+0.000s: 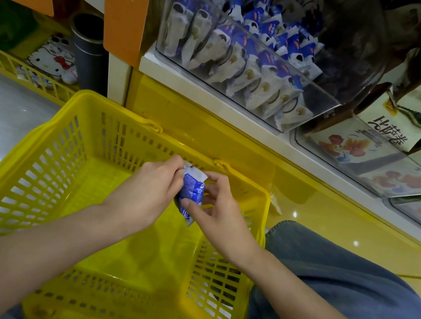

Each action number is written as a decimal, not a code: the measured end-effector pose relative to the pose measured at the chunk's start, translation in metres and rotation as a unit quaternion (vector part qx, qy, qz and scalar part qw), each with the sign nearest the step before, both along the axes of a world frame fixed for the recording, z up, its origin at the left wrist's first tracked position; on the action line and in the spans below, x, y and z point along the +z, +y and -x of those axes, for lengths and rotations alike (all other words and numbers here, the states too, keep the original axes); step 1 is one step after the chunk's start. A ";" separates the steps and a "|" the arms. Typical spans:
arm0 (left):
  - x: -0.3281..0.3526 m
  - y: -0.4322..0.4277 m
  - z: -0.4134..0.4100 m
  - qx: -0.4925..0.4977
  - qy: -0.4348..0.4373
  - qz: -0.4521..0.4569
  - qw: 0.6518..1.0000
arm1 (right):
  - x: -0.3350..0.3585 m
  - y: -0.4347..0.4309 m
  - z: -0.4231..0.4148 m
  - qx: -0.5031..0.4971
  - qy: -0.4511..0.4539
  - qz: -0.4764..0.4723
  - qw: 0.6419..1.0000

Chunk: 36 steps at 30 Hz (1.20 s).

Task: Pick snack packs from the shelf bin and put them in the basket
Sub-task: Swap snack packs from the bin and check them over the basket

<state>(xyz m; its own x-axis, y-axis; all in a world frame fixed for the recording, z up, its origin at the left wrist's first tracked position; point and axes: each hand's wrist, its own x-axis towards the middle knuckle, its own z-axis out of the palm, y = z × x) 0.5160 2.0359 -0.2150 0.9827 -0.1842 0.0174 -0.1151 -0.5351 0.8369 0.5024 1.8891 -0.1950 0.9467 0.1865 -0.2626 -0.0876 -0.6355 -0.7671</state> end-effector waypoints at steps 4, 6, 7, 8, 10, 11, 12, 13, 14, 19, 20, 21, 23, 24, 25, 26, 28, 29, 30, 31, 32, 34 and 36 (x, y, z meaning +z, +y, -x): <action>0.001 -0.005 0.003 -0.010 0.028 0.018 0.999 | -0.001 0.001 -0.004 -0.076 0.046 -0.102 0.991; 0.001 -0.006 0.004 -0.017 0.030 0.018 0.999 | -0.001 0.002 -0.003 -0.089 0.067 -0.125 0.986; 0.000 -0.005 0.003 -0.020 0.029 0.020 0.999 | -0.001 0.002 -0.003 -0.092 0.076 -0.135 0.984; -0.001 -0.005 0.003 -0.021 0.025 0.026 0.999 | -0.001 0.002 -0.004 -0.095 0.082 -0.145 0.981; -0.003 -0.005 0.001 -0.014 0.024 0.041 0.999 | 0.000 0.002 -0.005 -0.091 0.078 -0.149 0.982; -0.004 -0.005 -0.001 -0.003 0.037 0.059 0.998 | 0.001 0.002 -0.006 -0.080 0.070 -0.141 0.984; -0.004 -0.006 -0.003 0.011 0.068 0.093 0.993 | 0.002 0.002 -0.006 -0.064 0.064 -0.139 0.986; -0.002 -0.006 -0.004 0.025 0.114 0.143 0.983 | 0.004 0.003 -0.006 -0.047 0.062 -0.146 0.986; 0.000 -0.007 -0.006 0.037 0.159 0.196 0.967 | 0.005 0.004 -0.006 -0.035 0.062 -0.161 0.984; 0.014 -0.012 -0.012 0.060 0.283 0.372 0.882 | 0.011 0.003 -0.007 -0.058 0.025 -0.147 0.987; 0.015 -0.013 -0.011 0.045 0.288 0.372 0.881 | 0.011 0.002 -0.007 -0.061 0.006 -0.119 0.991; 0.015 -0.014 -0.010 0.029 0.288 0.366 0.884 | 0.012 0.002 -0.007 -0.067 -0.008 -0.095 0.993; 0.016 -0.015 -0.007 0.005 0.282 0.354 0.892 | 0.012 0.001 -0.008 -0.086 -0.019 -0.070 0.994; 0.015 -0.015 -0.006 -0.002 0.278 0.346 0.896 | 0.012 0.000 -0.008 -0.093 -0.019 -0.066 0.993; 0.013 -0.015 -0.006 -0.007 0.272 0.338 0.901 | 0.013 0.000 -0.009 -0.094 -0.018 -0.064 0.993; 0.013 -0.015 -0.007 -0.010 0.267 0.335 0.904 | 0.014 -0.001 -0.010 -0.090 -0.017 -0.061 0.994; 0.014 -0.014 -0.010 -0.008 0.259 0.352 0.899 | 0.019 -0.003 -0.012 -0.079 -0.018 -0.054 0.995; 0.015 -0.013 -0.013 -0.003 0.257 0.368 0.894 | 0.023 -0.004 -0.014 -0.077 -0.023 -0.053 0.995; 0.017 -0.012 -0.016 0.001 0.251 0.379 0.891 | 0.027 -0.005 -0.015 -0.080 -0.033 -0.057 0.995; 0.020 -0.011 -0.018 -0.002 0.241 0.386 0.890 | 0.032 -0.005 -0.017 -0.088 -0.048 -0.067 0.993; 0.023 -0.010 -0.021 -0.012 0.228 0.392 0.891 | 0.038 -0.005 -0.019 -0.098 -0.066 -0.079 0.990; 0.033 -0.006 -0.027 -0.033 0.202 0.407 0.890 | 0.051 -0.002 -0.025 -0.108 -0.107 -0.084 0.985; 0.042 0.000 -0.034 -0.039 0.175 0.426 0.887 | 0.065 0.004 -0.032 -0.091 -0.143 -0.068 0.983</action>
